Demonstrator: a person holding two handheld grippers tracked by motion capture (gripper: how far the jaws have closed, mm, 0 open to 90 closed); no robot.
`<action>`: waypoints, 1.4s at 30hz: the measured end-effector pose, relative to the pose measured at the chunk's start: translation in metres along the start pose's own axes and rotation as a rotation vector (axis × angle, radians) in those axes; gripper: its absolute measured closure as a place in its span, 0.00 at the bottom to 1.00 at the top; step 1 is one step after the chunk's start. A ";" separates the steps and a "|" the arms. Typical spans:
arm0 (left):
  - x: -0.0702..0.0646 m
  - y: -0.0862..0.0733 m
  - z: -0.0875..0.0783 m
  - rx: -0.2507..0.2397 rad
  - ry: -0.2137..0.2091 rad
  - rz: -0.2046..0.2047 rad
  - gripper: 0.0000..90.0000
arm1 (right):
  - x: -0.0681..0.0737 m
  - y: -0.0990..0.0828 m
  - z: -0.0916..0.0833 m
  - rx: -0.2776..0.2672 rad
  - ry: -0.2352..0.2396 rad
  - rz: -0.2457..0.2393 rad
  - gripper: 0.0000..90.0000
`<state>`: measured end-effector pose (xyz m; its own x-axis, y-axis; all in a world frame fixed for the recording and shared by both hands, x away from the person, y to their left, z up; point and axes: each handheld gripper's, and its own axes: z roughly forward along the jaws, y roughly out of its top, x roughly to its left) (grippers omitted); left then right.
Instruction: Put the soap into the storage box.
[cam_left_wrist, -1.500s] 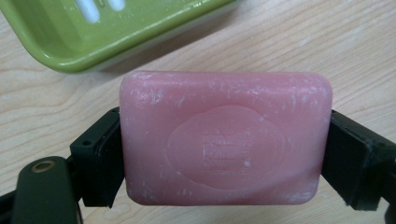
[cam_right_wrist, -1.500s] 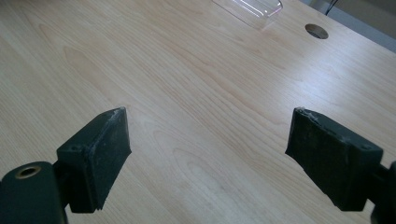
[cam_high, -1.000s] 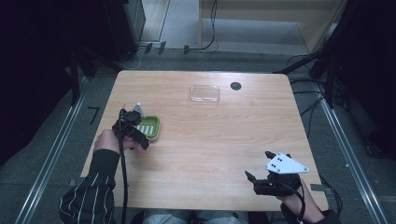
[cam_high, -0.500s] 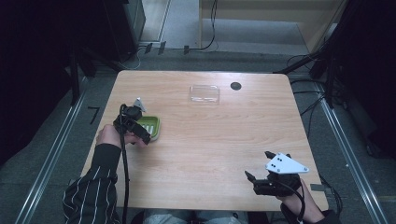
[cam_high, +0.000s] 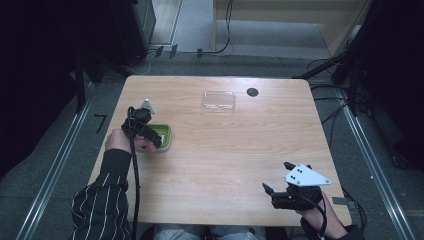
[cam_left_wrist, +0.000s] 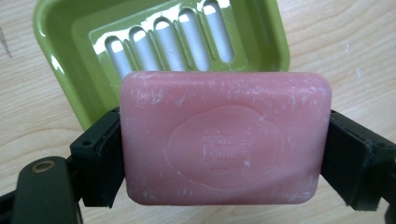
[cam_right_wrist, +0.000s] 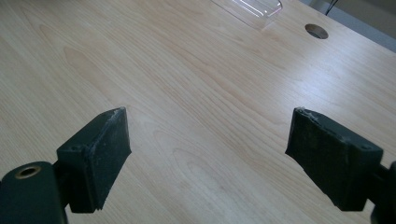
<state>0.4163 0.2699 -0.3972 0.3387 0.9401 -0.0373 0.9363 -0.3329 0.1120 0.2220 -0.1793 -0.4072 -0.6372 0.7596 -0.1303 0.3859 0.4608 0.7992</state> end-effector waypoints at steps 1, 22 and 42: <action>0.000 0.001 0.000 0.002 0.000 0.002 0.15 | 0.000 0.000 0.000 0.000 0.001 0.001 0.15; 0.005 0.018 0.009 -0.042 0.011 -0.078 0.15 | 0.000 0.000 0.000 0.002 0.001 0.004 0.15; 0.011 0.030 0.028 -0.039 0.029 -0.155 0.15 | 0.000 0.000 0.000 0.000 0.001 0.002 0.15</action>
<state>0.4504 0.2679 -0.4218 0.1869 0.9820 -0.0287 0.9727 -0.1809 0.1452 0.2223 -0.1793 -0.4073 -0.6367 0.7604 -0.1279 0.3876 0.4590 0.7994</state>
